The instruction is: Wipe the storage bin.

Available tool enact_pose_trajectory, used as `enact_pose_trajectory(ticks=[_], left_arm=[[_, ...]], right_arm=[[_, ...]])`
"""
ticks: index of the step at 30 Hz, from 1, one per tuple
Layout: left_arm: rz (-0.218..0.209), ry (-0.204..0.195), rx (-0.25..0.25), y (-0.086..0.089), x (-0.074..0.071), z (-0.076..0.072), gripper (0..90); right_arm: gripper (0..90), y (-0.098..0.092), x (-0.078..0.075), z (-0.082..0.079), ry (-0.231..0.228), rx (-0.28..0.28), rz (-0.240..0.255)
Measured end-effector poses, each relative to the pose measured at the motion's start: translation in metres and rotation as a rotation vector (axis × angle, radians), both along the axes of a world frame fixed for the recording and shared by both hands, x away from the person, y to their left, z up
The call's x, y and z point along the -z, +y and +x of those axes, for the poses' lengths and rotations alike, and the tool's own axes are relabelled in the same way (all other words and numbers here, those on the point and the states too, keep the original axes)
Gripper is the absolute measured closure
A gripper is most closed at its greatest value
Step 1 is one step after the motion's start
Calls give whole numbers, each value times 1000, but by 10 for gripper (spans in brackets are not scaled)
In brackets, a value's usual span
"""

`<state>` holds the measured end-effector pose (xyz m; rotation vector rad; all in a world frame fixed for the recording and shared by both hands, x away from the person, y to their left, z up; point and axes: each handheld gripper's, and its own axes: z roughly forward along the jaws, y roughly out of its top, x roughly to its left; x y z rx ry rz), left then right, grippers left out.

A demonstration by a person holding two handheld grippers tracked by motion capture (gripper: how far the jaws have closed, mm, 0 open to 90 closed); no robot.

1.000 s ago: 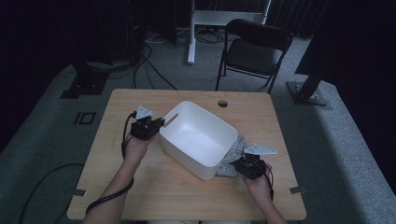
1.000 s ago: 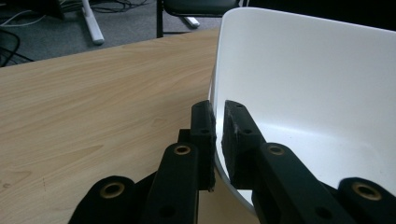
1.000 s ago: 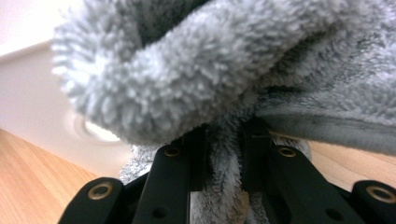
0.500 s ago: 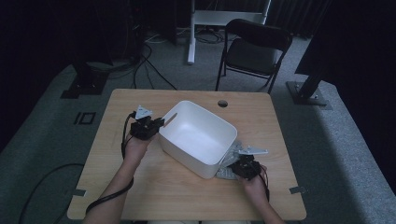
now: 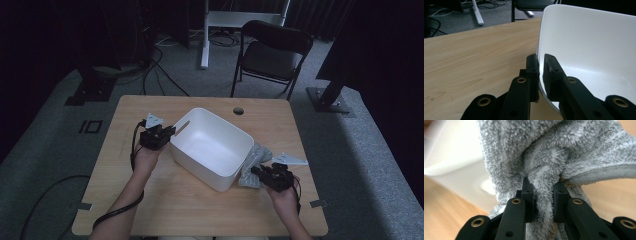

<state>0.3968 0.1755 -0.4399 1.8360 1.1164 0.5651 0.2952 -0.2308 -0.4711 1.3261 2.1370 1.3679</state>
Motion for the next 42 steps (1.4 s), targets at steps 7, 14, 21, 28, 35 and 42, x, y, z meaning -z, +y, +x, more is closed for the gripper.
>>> enact_pose_trajectory(ticks=[7, 14, 21, 28, 35, 42], left_arm=[[4, 2, -3, -1, 0, 0, 830], [-3, 10, 5, 0, -1, 1, 831], [-6, 9, 3, 0, 0, 1, 831], [-5, 12, 5, 0, -1, 1, 831], [-11, 6, 0, 1, 0, -1, 830], [-11, 8, -1, 1, 0, -1, 829]], right_arm=[[764, 21, -29, -29, -87, -110, 59], [766, 36, -23, -27, -98, -121, 0], [768, 38, -16, -26, -101, -95, -33], [767, 40, 2, -19, -37, -89, -58], [767, 43, 19, -13, 11, -85, -84], [767, 43, 26, -9, 26, -62, -116]])
